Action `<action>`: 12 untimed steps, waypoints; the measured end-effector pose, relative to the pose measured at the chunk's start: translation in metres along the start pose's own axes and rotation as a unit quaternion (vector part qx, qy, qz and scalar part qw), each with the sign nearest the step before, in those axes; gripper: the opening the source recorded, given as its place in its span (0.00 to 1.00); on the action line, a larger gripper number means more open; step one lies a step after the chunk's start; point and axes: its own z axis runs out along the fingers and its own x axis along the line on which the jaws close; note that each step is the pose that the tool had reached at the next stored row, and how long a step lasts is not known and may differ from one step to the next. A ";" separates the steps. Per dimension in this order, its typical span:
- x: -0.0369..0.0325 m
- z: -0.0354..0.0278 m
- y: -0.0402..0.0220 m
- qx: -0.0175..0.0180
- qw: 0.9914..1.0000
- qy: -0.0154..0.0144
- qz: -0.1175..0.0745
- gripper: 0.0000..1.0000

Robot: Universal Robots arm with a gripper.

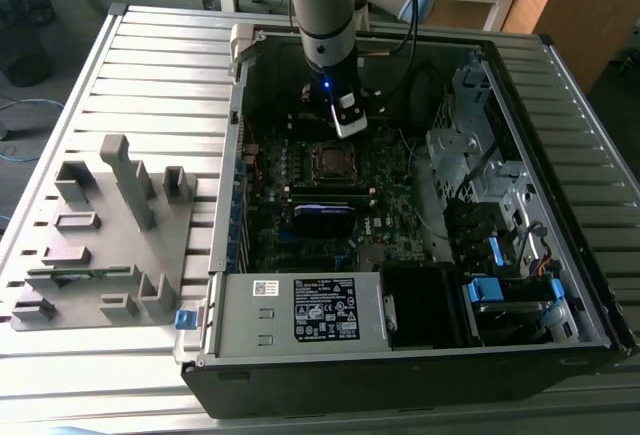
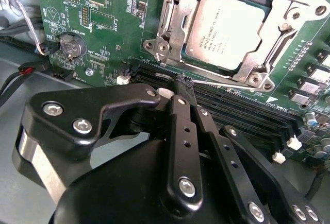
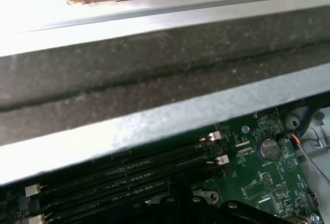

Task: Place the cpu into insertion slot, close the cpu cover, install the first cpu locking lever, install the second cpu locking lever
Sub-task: 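Install the first cpu locking lever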

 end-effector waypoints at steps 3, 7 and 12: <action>0.0002 0.0001 0.0004 0.001 1.000 -0.002 0.006 0.11; 0.0002 0.0002 0.0005 0.001 1.000 -0.002 0.008 0.11; 0.0016 -0.0002 0.0002 0.001 1.000 -0.002 0.008 0.11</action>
